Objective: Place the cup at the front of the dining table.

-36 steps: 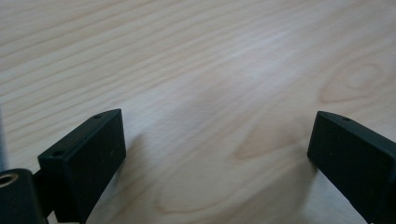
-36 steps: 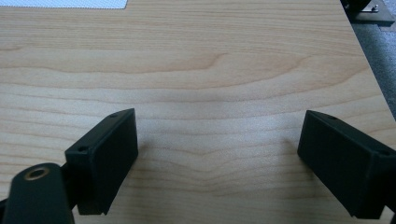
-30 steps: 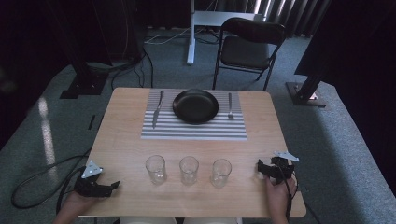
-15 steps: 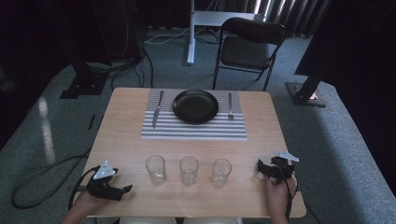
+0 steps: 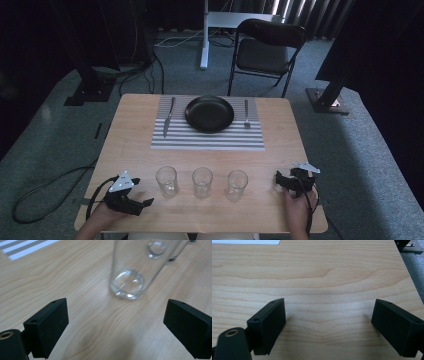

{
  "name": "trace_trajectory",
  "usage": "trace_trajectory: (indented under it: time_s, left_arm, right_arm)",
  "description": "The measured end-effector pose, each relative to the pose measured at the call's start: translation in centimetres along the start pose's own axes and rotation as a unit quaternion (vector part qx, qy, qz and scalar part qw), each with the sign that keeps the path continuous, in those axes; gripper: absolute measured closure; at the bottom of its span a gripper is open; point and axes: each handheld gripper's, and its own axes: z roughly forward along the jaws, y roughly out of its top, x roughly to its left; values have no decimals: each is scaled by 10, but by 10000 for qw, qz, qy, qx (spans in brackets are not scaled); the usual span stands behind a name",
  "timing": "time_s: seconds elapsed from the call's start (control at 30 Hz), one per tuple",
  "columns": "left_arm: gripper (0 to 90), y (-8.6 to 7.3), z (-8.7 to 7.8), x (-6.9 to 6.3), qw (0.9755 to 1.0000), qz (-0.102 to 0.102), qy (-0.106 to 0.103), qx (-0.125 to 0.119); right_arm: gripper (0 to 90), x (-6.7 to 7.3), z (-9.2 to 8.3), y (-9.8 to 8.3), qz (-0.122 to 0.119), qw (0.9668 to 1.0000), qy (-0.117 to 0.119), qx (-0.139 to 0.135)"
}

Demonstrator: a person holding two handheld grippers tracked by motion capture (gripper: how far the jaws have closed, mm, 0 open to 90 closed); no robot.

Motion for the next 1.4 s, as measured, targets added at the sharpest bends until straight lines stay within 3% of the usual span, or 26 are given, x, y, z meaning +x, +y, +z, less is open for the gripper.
trace_trajectory:
  time_s: [0.37,0.9,1.03,1.27,1.4]
  left_arm:
    - [104,16,11,-6,9993,-44,-275,-259]
    - [105,33,24,-11,9982,28,-410,-448]
    - [106,34,25,-9,9978,-21,-410,-527]
    - [140,40,26,-13,9964,121,-345,-760]
    - [149,41,31,-16,9957,207,-204,-883]
  right_arm:
    - [116,0,0,0,-3,10000,1,-1]
    - [117,0,0,0,4,10000,0,0]
    - [117,0,0,0,1,10000,-2,0]
    - [117,0,0,0,1,10000,-2,1]
    - [120,0,0,0,10,10000,-5,1]
